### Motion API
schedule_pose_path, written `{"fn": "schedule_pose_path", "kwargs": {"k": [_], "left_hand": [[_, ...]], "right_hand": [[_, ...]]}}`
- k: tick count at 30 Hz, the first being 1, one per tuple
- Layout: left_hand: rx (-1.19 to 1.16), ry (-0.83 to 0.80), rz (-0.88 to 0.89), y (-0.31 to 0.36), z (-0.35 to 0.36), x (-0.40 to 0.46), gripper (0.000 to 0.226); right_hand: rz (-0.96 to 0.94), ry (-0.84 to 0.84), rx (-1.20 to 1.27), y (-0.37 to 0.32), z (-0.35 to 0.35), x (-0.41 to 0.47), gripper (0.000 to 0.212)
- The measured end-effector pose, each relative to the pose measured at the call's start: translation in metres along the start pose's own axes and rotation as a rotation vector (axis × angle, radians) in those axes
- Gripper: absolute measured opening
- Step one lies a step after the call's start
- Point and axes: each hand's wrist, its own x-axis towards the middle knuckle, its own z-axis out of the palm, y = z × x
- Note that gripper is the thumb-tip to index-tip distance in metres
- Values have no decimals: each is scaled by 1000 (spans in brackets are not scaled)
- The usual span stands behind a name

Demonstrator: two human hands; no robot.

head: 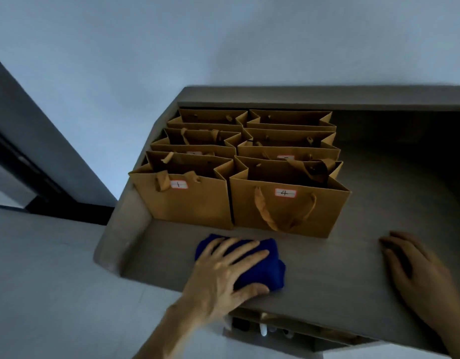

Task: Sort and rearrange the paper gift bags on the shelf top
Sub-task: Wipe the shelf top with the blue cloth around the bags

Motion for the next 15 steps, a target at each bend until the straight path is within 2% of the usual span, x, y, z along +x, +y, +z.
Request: {"fn": "schedule_pose_path", "kwargs": {"k": [4,8,11,15], "left_hand": [[29,50,-251,-72,-19,-44,60],[58,66,-388,-88,-22,-49,61],[57,50,-370,-74,-19,-38,62],[-3,6,-194,-29,-13,-15,57]], "right_hand": [[-2,6,4,-2,-1,0,50],[-17,56,-4,-7,-3,1,54],[-35,76,-10,-7,-2,2,52],[-29,60,-6,-2,0,1,44]]}}
